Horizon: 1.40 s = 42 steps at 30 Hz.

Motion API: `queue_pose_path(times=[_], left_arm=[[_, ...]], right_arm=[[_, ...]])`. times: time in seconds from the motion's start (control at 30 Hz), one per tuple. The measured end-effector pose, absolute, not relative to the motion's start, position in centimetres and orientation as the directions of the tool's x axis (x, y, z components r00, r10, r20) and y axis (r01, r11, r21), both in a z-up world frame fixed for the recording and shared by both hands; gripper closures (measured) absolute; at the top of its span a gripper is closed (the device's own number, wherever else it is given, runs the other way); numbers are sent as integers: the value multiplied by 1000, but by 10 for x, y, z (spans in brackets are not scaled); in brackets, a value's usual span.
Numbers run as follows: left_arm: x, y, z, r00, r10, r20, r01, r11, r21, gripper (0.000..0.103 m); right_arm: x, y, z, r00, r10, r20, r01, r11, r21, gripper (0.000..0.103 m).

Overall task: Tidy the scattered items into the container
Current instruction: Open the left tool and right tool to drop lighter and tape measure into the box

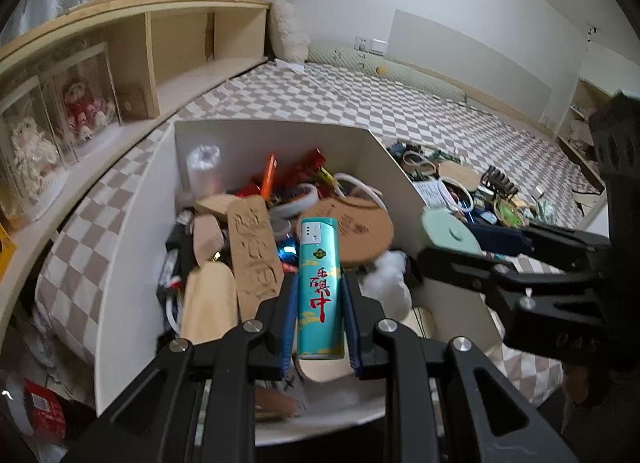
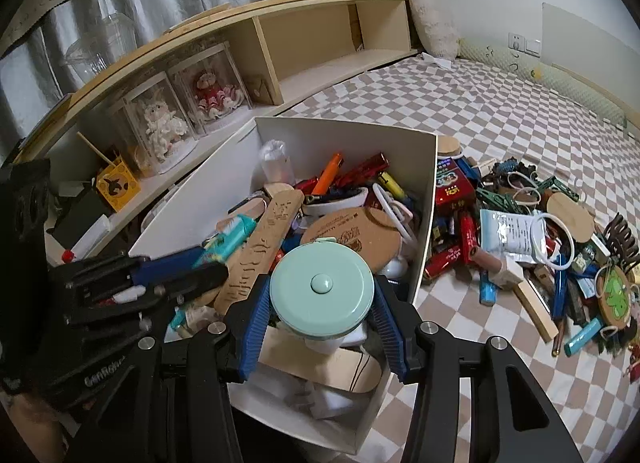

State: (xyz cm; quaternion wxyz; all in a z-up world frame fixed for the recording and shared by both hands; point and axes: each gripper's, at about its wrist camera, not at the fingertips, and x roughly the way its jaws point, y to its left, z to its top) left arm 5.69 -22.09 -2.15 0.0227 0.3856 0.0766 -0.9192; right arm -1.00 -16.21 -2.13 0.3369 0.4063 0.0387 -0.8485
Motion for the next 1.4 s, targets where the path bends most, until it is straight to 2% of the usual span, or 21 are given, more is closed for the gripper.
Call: queue_pose_path(times=[0.2,0.23,0.27,0.33,0.83,0.9,0.93,0.97,1.0,1.03,1.4], left_arm=[[59,-221,-31,-676,-1,-737,139,-982,-126,81],[60,-222,-32,-673,-1,-740,144,-981,-130,78],[60,-224,-33,-669,-4,-743,153,-979,-133,61],[61,-227,-34,-670,-13,-742,172,-975,-138,47],[64,-233,-34,-678,-30,-735,201,-969,-146,47],[66,-232,-33,-680,-39,-732,206,-969,-139,47],[67,-232,-32,-681,-45,-731,208,-969,-134,46],[67,-232,-31,-681,-50,-730,211,-969,-130,41],[68,-232,-30,-683,-57,-728,215,-969,-126,38],[69,-232,-29,-686,-63,-725,219,-968,-123,35],[73,-228,-21,-697,-80,-712,223,-969,-109,34]], right_arm=[[-6,-164,-25,-429,-543,-722,608,-765,214,52],[-6,-164,-26,-426,-543,-723,609,-764,214,52],[-5,-164,-28,-423,-543,-725,610,-763,215,52],[-4,-165,-30,-418,-541,-730,610,-762,215,52],[3,-162,-38,-384,-544,-746,613,-754,234,52],[3,-160,-39,-388,-547,-741,606,-758,242,46],[4,-159,-39,-392,-547,-739,604,-759,242,28],[5,-158,-38,-395,-552,-734,609,-756,240,14],[6,-157,-37,-399,-556,-730,614,-753,238,11],[7,-157,-36,-408,-552,-727,614,-755,229,8],[8,-143,-27,-441,-554,-706,586,-774,241,8]])
